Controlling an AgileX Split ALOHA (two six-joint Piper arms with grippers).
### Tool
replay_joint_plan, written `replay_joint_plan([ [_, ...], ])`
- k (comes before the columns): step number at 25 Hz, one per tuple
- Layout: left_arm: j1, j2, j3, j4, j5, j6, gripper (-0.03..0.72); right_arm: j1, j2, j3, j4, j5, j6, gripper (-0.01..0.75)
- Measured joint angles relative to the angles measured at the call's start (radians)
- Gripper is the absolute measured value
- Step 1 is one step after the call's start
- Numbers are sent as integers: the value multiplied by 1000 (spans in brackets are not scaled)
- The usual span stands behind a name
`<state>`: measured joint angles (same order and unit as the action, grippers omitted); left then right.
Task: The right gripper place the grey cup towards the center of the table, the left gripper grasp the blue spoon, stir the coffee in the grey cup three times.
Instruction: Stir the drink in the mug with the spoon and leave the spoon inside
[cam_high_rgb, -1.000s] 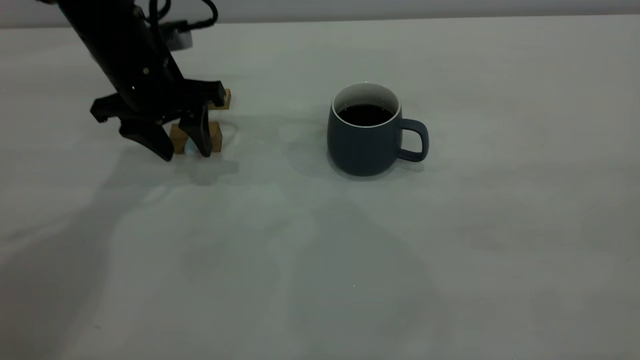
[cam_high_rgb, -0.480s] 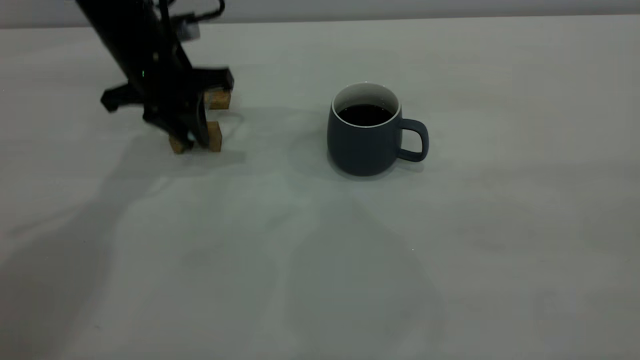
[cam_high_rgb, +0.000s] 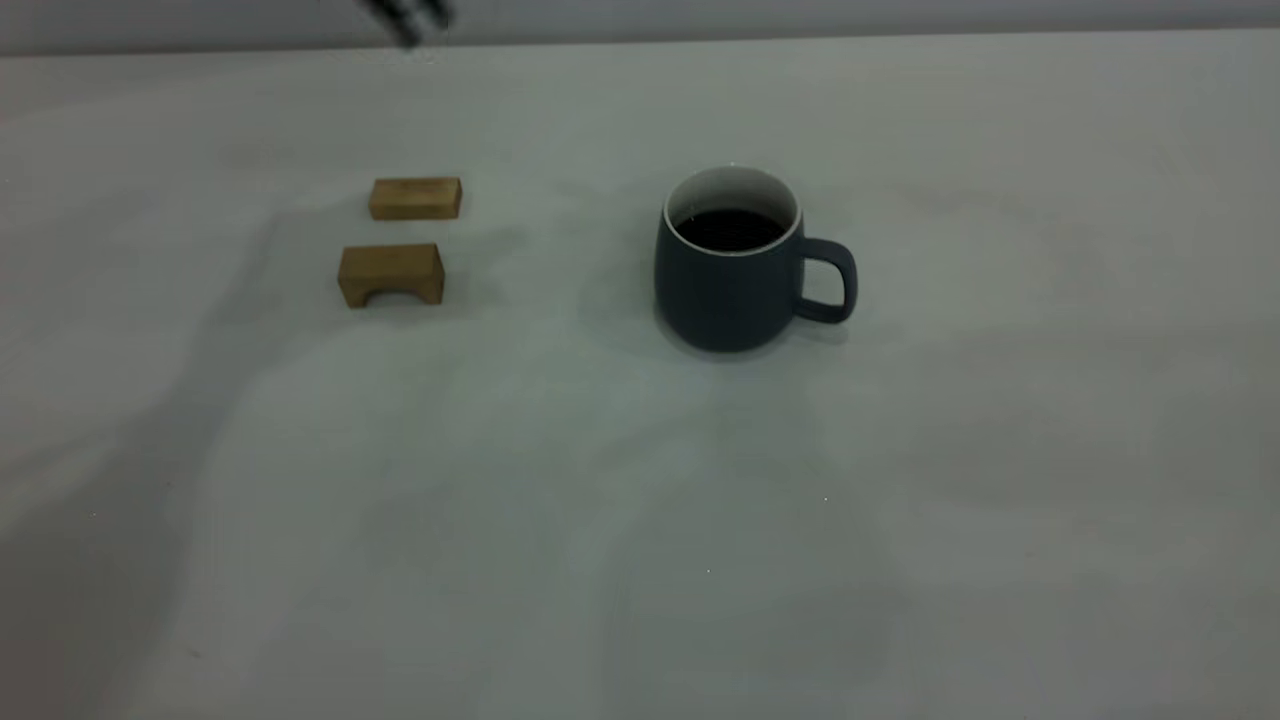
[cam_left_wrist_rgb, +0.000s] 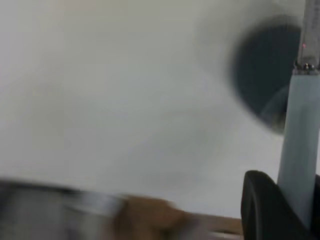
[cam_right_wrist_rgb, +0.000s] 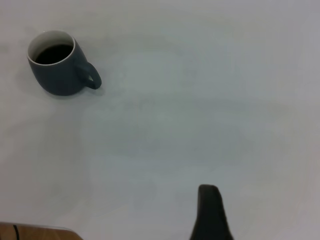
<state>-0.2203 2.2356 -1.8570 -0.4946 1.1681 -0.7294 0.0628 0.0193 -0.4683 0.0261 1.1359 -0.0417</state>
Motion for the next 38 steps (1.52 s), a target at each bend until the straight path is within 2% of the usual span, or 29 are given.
replay_joint_plan([
  [5, -3, 2, -9, -318, 0, -371, 166, 0, 0, 0, 0, 0, 0, 592],
  [10, -44, 29, -13, -467, 0, -483, 166, 0, 0, 0, 0, 0, 0, 592],
  [18, -126, 171, -14, -721, -5, -477, 166, 0, 0, 0, 0, 0, 0, 592],
  [22, -139, 231, -14, -809, -43, -415, 166, 0, 0, 0, 0, 0, 0, 592],
  [34, -139, 341, -14, -840, -176, -300, 166, 0, 0, 0, 0, 0, 0, 592],
  [38, -139, 350, -14, -845, -220, -174, 166, 0, 0, 0, 0, 0, 0, 592],
])
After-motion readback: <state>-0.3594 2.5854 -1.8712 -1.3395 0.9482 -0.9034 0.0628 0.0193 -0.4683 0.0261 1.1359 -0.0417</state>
